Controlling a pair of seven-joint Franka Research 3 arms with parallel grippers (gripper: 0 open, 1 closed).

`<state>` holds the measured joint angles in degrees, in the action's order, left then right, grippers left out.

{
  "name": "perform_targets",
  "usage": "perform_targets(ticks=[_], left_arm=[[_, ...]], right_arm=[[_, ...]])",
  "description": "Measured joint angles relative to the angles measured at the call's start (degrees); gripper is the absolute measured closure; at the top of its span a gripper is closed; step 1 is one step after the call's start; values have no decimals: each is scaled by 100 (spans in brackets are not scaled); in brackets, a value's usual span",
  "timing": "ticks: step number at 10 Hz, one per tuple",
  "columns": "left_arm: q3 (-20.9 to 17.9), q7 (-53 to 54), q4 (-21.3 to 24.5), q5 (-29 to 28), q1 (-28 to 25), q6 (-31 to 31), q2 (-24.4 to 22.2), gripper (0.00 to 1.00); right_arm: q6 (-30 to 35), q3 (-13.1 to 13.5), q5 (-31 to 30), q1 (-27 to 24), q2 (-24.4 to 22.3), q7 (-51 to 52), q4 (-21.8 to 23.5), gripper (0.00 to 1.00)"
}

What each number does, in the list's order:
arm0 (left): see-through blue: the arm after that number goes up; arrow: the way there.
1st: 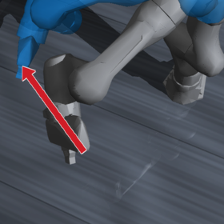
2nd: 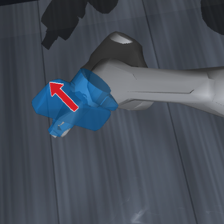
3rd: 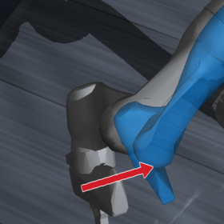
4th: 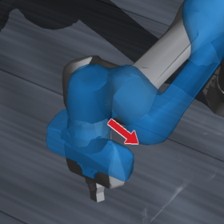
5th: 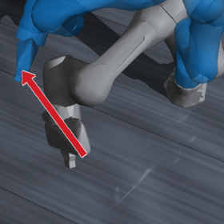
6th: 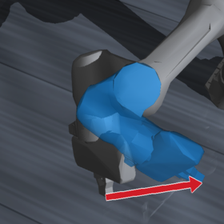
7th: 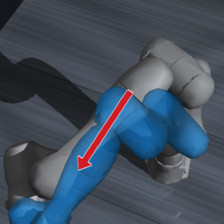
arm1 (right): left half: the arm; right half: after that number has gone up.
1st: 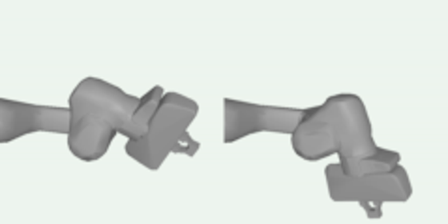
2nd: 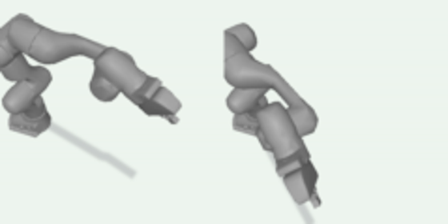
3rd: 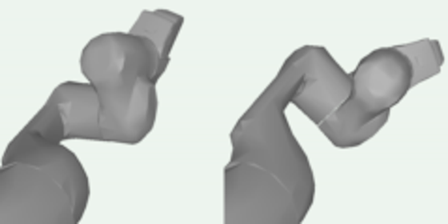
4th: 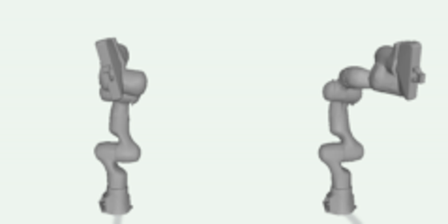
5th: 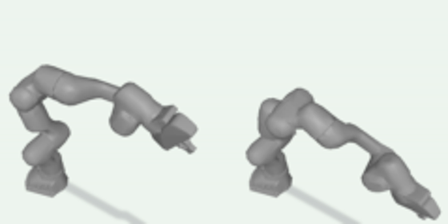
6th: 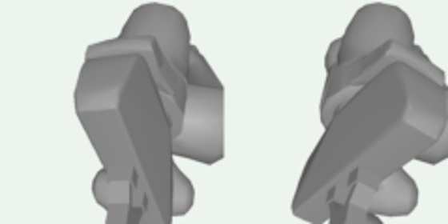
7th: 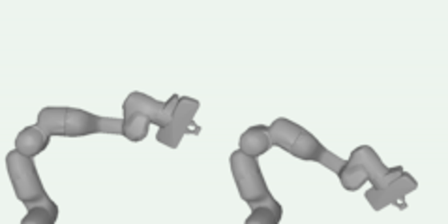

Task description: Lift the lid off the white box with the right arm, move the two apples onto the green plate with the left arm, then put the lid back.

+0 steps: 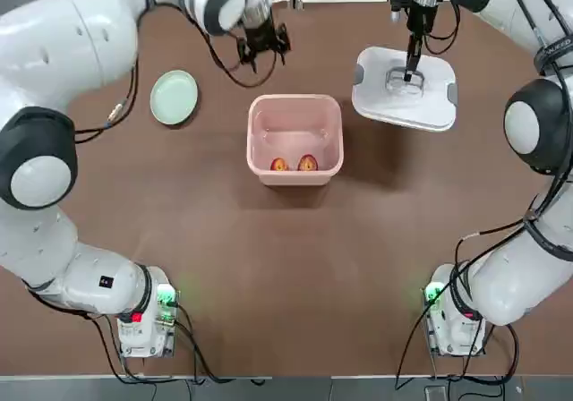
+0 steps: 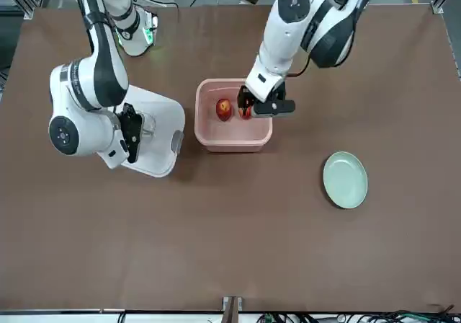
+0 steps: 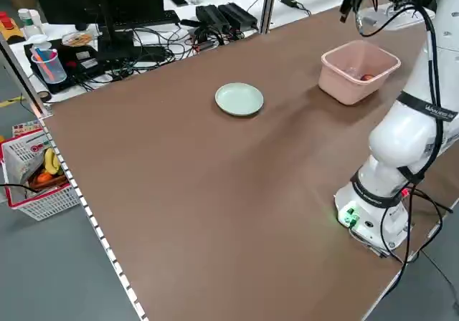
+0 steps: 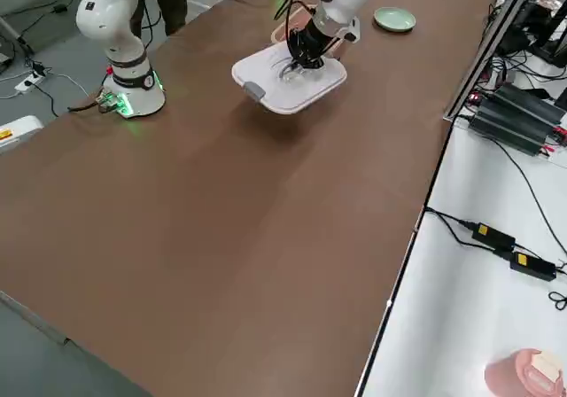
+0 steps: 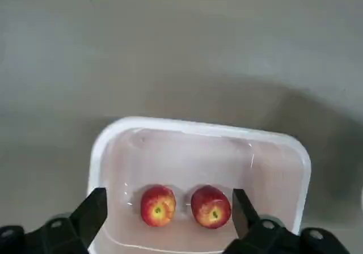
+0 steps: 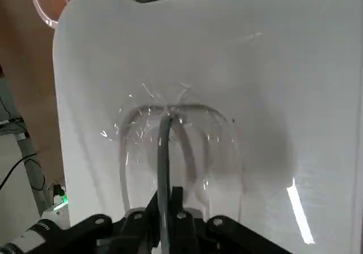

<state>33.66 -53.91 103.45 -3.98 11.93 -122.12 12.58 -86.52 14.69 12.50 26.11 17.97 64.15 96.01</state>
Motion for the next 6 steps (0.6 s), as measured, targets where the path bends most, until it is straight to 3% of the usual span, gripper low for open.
perform_targets(ticks=[2, 4, 6], left_arm=[[18, -692, 561, -449, 341, -360, -4, 4], [28, -930, 1232, -552, 569, -1128, -8, 5], [28, -1119, 1624, -814, 631, -1452, -2, 7]], right_arm=[[49, 20, 7, -15, 0, 117, 0, 93], [76, 100, 8, -53, 0, 322, 1, 93], [148, 135, 9, -149, 0, 417, 2, 93]])
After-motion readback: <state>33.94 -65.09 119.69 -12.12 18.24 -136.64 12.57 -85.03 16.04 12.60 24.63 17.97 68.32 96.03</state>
